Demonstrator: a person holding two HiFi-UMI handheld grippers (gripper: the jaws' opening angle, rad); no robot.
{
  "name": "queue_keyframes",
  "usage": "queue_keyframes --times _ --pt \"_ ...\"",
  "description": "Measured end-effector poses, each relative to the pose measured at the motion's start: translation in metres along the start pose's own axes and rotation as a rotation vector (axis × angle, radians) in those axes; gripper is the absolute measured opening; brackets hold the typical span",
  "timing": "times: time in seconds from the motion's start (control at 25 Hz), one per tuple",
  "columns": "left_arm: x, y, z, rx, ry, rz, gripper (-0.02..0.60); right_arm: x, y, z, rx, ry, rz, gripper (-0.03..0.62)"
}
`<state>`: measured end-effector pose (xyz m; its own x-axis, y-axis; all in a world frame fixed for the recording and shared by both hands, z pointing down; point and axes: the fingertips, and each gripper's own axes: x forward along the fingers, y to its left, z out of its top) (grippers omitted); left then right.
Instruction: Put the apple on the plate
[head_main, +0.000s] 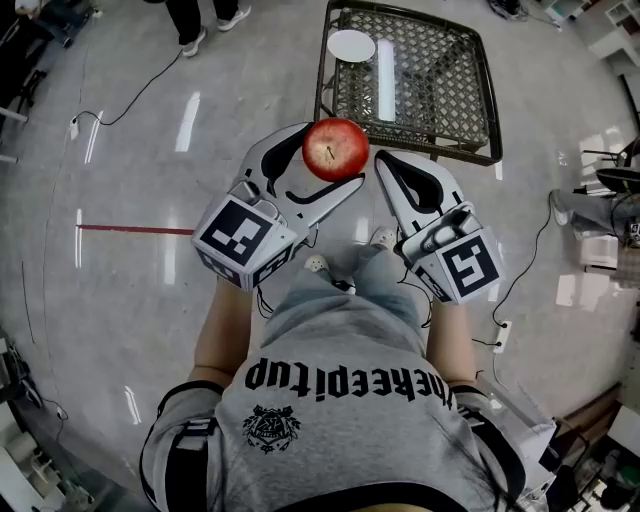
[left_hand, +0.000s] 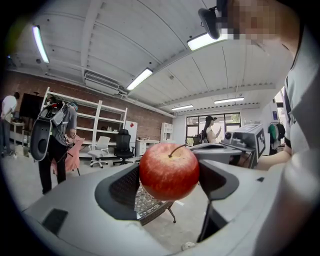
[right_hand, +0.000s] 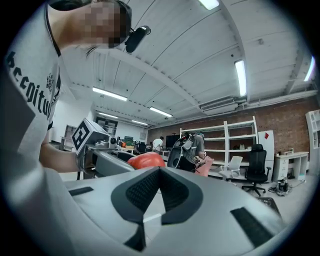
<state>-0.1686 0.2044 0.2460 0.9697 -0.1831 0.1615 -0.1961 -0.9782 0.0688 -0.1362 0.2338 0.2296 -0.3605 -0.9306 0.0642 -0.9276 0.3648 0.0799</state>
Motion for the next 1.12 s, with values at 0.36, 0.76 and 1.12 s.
queue_keyframes --times 0.36,0.76,1.12 --pt "0.019 0.028 0.013 -0.004 -0.012 0.054 0.407 0.027 -0.027 0.004 -0.014 -0.005 0.058 -0.005" --pt "0.077 0.056 0.029 -0.025 -0.037 0.124 0.407 0.049 -0.095 0.006 -0.019 -0.021 0.143 -0.005" --pt "0.130 0.075 0.036 -0.039 -0.031 0.175 0.407 0.062 -0.152 -0.001 -0.014 -0.017 0.202 -0.005"
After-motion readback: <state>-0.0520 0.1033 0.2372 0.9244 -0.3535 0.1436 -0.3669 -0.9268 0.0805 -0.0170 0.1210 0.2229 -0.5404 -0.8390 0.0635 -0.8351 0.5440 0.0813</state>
